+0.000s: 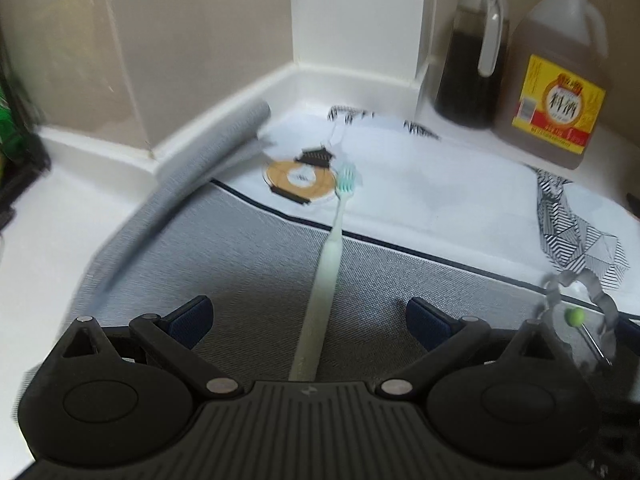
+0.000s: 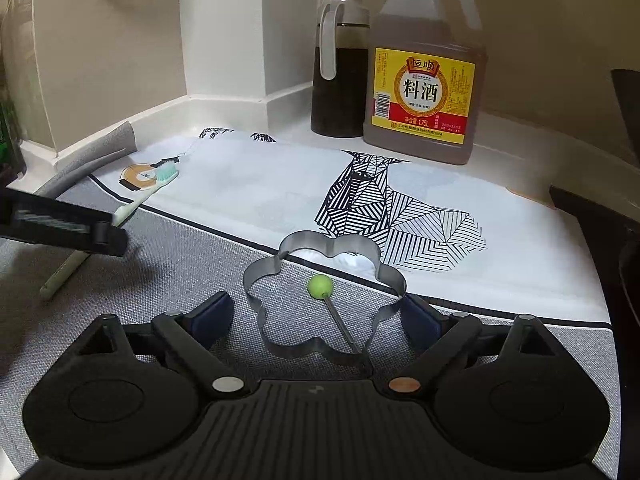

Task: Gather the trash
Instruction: 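Grasp the toothbrush with the left gripper while the right grasps the flower-shaped cutter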

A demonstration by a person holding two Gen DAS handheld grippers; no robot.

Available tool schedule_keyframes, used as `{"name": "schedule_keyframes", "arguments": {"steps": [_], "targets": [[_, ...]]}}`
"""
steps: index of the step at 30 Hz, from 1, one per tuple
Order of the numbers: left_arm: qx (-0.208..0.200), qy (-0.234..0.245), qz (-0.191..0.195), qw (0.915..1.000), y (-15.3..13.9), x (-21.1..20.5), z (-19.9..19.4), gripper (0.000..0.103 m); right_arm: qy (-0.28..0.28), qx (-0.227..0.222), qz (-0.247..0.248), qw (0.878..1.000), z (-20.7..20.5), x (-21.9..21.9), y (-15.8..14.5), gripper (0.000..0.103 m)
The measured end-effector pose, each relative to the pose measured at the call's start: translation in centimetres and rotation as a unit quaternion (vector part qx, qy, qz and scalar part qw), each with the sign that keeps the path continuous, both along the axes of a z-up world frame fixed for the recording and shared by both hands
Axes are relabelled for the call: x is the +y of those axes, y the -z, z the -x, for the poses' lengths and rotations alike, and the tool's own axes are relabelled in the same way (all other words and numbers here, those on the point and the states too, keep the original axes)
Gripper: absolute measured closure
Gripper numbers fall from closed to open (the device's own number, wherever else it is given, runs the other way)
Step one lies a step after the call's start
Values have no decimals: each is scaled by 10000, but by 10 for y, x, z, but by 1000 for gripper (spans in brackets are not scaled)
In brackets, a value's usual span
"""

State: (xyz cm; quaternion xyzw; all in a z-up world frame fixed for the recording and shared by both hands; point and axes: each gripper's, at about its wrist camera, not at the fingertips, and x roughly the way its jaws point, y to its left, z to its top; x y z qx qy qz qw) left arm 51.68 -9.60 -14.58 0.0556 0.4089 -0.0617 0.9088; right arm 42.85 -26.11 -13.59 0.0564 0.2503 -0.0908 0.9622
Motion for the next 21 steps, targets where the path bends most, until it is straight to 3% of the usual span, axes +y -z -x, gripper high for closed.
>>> {"name": "schedule_keyframes", "arguments": {"steps": [5, 10, 12, 13, 14, 15, 16, 21], "targets": [[214, -228, 96, 9995, 5, -2, -25, 0, -30, 28, 5, 10000, -2, 1, 1, 6], [156, -331, -30, 9993, 4, -7, -28, 2, -34, 23, 3, 10000, -1, 0, 2, 6], [120, -361, -10, 9993, 0, -9, -25, 15, -3, -25, 5, 10000, 1, -1, 2, 15], [88, -322, 55, 9994, -4, -10, -22, 41, 15, -91, -6, 10000, 3, -2, 2, 19], [99, -258, 72, 9996, -8, -12, -21, 76, -1, -113, -45, 9999, 3, -3, 2, 20], [136, -198, 52, 9997, -11, -14, -19, 86, -3, -143, -71, 9999, 4, -4, 2, 20], [153, -162, 70, 9997, -13, -16, -17, 90, 5, -192, -120, 9997, 5, -5, 2, 20], [-147, -90, -61, 9998, -22, -18, 1, 91, 116, -342, -338, 9988, 8, -11, 2, 20]]}}
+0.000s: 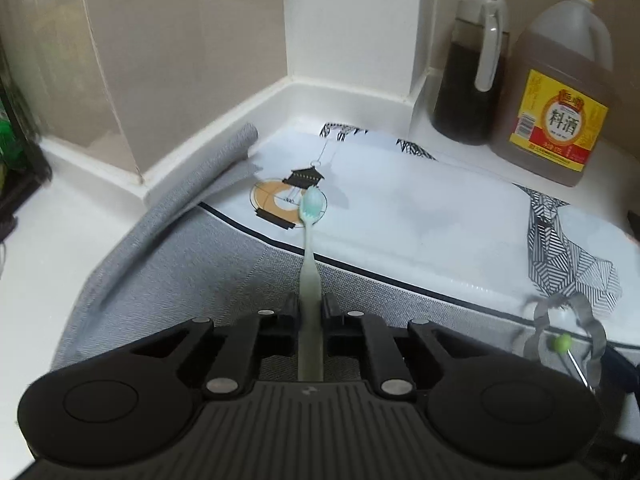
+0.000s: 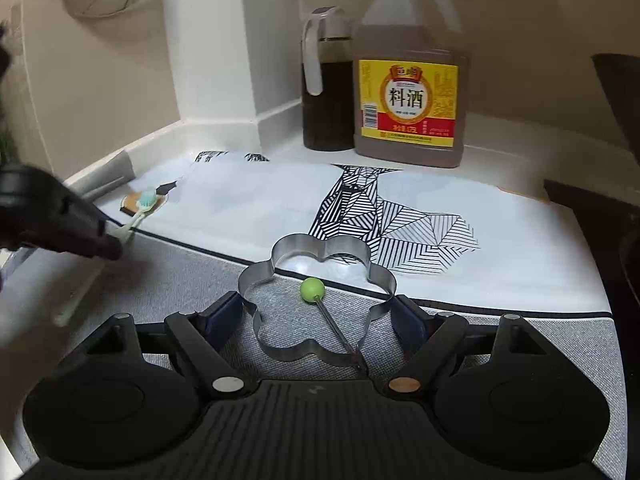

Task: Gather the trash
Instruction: 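Carry the toothbrush and flower cutter down toward the bin with both tools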

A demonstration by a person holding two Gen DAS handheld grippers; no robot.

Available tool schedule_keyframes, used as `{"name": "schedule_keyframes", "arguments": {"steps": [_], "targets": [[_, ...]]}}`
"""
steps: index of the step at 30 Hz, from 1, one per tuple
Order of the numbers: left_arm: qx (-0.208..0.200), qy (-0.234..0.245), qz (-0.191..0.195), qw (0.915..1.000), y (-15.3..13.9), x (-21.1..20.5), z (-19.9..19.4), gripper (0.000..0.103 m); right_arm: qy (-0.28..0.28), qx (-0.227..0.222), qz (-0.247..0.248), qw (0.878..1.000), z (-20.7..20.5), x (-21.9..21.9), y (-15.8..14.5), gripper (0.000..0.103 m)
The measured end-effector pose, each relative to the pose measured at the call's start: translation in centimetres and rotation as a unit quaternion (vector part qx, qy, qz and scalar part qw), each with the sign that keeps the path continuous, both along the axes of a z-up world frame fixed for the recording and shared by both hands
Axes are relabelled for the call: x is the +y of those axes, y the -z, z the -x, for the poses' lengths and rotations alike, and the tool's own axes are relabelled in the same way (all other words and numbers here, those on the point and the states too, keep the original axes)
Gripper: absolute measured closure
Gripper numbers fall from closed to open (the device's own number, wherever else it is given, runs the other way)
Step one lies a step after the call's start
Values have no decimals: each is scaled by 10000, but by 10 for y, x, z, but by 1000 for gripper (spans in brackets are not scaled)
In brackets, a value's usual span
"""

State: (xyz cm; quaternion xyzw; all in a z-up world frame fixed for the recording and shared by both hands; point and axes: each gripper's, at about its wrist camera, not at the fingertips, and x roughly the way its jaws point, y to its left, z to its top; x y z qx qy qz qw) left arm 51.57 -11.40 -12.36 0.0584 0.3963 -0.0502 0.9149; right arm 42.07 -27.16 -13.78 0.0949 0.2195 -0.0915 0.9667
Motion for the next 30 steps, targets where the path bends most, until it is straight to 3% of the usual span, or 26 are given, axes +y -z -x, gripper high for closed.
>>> {"name": "schedule_keyframes", "arguments": {"steps": [16, 25, 30], "targets": [[-672, 209, -518, 9962, -36, 4, 88, 91, -113, -415, -676, 9968, 8, -12, -3, 20], [-800, 253, -418, 9956, -58, 29, 151, 90, -234, -611, -834, 9944, 10, -15, -1, 20], [-829, 180, -336, 9958, -70, 53, 189, 90, -390, -737, -1272, 9884, 12, -25, 4, 20]]}}
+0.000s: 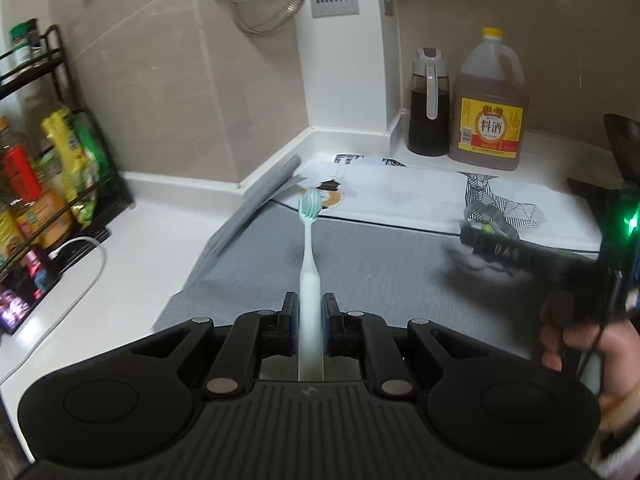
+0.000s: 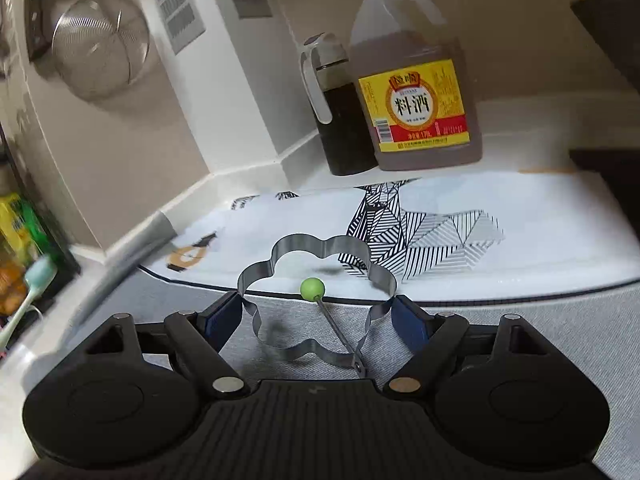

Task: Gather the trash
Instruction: 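Carry the toothbrush and flower cutter down toward the bin with both tools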

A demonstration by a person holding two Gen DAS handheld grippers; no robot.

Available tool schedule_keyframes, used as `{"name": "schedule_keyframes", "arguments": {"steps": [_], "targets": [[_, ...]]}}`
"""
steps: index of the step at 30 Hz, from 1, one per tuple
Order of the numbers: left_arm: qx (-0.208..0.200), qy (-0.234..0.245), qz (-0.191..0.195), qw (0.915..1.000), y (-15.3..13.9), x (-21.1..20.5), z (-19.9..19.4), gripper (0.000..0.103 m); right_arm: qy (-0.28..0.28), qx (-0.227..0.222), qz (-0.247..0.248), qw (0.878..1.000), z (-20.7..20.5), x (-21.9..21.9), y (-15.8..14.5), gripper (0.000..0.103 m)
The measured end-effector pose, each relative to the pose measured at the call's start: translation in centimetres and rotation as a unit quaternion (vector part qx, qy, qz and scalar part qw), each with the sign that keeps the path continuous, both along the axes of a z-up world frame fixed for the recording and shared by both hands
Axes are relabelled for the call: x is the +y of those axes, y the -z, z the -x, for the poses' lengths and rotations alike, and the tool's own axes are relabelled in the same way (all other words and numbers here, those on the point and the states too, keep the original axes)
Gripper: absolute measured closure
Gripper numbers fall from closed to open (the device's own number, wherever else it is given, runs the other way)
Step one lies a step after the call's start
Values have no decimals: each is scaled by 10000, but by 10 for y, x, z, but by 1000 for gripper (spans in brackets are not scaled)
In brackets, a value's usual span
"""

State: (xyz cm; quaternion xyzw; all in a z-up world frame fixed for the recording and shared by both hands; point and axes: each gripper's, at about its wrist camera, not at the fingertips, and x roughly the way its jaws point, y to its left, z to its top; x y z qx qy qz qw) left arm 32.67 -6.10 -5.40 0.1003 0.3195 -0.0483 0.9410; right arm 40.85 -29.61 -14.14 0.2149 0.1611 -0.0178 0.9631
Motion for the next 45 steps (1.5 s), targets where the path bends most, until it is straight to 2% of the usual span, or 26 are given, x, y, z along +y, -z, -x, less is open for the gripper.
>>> {"name": "schedule_keyframes", "arguments": {"steps": [7, 14, 19, 23, 29, 33, 39, 45], "targets": [[-245, -134, 93, 9996, -17, 36, 42, 90, 123, -231, 141, 9996, 52, 6, -16, 20], [-297, -367, 272, 9985, -18, 80, 95, 90, -417, -532, 267, 9974, 136, 27, -32, 20], [-236, -477, 256, 9983, -3, 107, 145, 90, -860, -580, 399, 9938, 193, 48, -32, 20], [3, -547, 399, 9977, 15, 127, 184, 90, -1124, -501, 458, 9913, 230, 62, -27, 20], [168, -614, 371, 9973, 40, 139, 235, 90, -1514, -433, 739, 9848, 279, 88, -12, 20], [318, -601, 512, 9964, 56, 139, 257, 91, -1779, -210, 966, 9791, 297, 109, 5, 20], [520, -583, 614, 9951, 85, 131, 273, 91, -1862, 214, 1351, 9729, 305, 137, 33, 20], [740, -640, 700, 9927, 108, 127, 282, 91, -1923, 467, 1538, 9681, 307, 148, 43, 20]]}}
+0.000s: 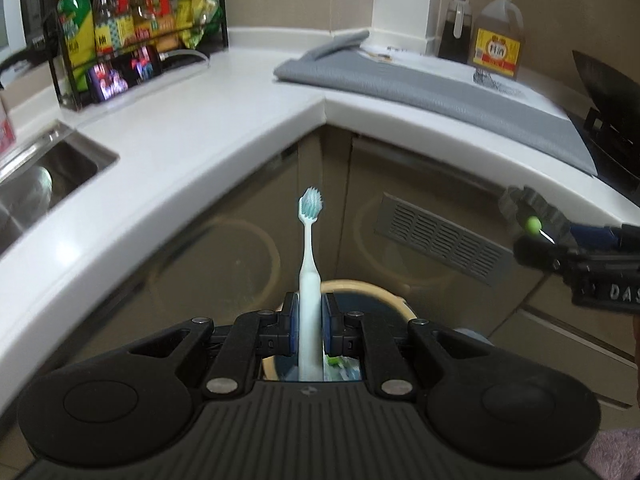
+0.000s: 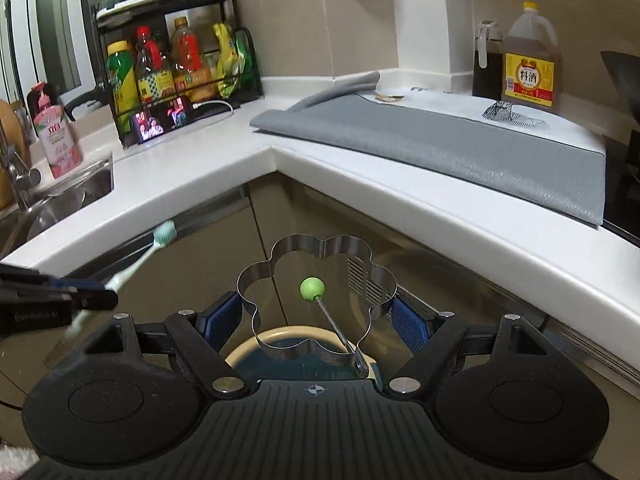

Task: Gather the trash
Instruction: 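Carry the toothbrush and flower cutter down toward the bin with both tools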

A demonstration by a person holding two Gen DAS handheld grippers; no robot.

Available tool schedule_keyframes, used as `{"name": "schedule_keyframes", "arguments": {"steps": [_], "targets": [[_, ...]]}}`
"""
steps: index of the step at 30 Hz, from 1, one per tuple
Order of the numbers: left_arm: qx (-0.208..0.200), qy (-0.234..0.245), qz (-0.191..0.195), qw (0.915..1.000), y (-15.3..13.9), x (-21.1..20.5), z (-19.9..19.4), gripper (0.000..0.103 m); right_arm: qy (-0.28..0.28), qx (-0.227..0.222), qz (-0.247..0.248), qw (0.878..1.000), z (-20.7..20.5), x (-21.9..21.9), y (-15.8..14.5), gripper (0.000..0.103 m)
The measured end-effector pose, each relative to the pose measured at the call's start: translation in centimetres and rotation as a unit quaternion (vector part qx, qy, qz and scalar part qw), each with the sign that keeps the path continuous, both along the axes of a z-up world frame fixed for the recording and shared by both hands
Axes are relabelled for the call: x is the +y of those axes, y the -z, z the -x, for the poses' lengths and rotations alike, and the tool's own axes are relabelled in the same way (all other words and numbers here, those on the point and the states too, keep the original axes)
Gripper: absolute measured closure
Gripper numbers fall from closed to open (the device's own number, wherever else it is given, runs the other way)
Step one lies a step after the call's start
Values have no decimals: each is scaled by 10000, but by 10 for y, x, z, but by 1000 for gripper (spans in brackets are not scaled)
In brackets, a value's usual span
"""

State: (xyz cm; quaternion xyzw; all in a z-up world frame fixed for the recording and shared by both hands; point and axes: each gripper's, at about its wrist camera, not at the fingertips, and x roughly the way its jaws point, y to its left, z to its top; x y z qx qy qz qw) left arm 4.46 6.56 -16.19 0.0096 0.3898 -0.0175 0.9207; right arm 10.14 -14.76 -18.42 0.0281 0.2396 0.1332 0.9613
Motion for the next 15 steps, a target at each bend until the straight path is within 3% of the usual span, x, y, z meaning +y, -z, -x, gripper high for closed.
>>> {"name": "schedule_keyframes", "arguments": {"steps": [15], "targets": [[135, 23, 38, 9999, 5, 2, -4, 91, -80, 177, 309, 9993, -4, 13, 7, 20]]}}
